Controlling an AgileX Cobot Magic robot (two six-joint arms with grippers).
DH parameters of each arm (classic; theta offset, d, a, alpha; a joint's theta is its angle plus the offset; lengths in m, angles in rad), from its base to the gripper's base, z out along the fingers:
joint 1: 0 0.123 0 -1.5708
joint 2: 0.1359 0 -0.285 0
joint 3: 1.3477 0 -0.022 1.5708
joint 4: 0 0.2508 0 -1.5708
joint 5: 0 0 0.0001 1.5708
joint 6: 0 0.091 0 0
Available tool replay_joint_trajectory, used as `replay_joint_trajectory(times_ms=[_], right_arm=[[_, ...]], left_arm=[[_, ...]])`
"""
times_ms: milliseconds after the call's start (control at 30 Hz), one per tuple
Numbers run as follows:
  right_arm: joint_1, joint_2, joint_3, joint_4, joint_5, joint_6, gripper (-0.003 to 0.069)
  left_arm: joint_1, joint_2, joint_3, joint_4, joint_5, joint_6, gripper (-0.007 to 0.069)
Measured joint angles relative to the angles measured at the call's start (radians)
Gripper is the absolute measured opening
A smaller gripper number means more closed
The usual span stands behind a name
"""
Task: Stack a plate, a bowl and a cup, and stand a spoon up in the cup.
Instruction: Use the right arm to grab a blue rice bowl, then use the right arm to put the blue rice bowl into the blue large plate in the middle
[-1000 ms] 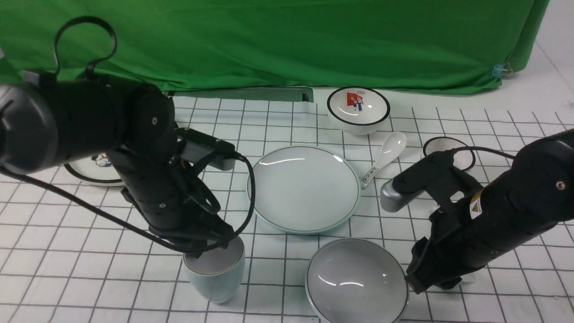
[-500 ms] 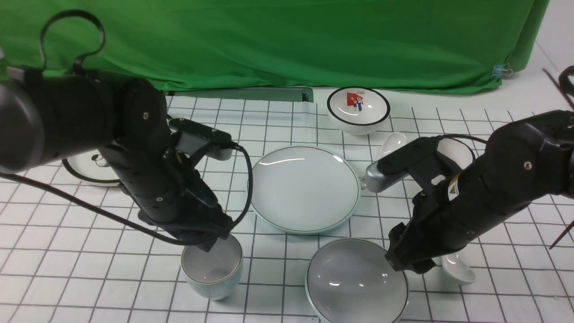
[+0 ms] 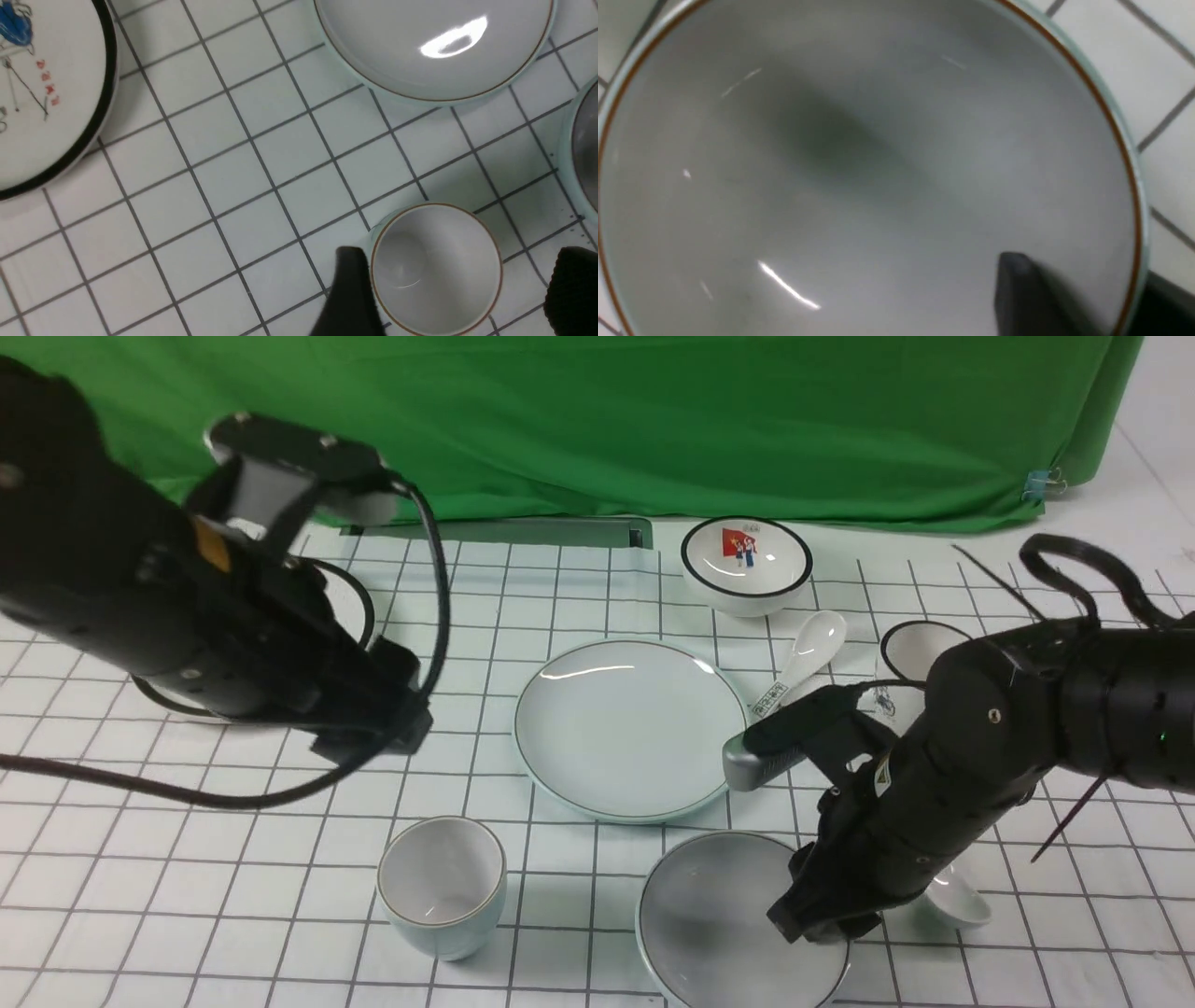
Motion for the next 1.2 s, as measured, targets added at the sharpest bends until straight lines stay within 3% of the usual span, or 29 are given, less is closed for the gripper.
replay_joint_trajectory(times_ms=[33,67,133,233,300,433,600,933,1200], right_arm=[[0.000,0.000,-0.001,0.000,0.000,0.000,0.0180],[0.000,-0.007,-0.013,0.013,-0.002,-0.004,0.0099],[0.002,-0.027,-0.040,0.023,0.039,-0.013,0.0064],[0.002,-0.046,-0.088,-0.002,0.122,-0.037,0.0064],[0.002,-0.070,-0.181,-0.008,0.190,-0.073,0.0064],[0.002,-0.066,-0.322,-0.008,0.215,-0.092,0.0064],[0.001,0.019,-0.465,-0.006,0.203,-0.089,0.0064],[-0.067,0.369,-0.788,-0.008,0.193,0.057,0.0064],[-0.068,0.450,-0.847,-0.017,0.252,0.067,0.0064]], left_arm=[[0.000,0.000,0.001,0.000,0.000,0.000,0.0440],[0.000,-0.018,0.001,0.001,0.000,0.000,0.0390],[0.000,-0.040,0.001,0.003,0.001,0.000,0.0301],[0.000,-0.051,0.002,0.003,0.001,0.000,0.0209],[0.000,-0.053,0.002,0.007,-0.001,0.000,0.0108],[0.000,-0.051,0.004,0.007,-0.029,0.003,0.0025],[0.000,-0.051,0.004,0.011,-0.062,0.003,0.0010],[0.000,-0.051,0.005,0.052,-0.052,0.003,0.0012],[0.000,-0.051,0.005,0.056,-0.052,0.004,0.0017]])
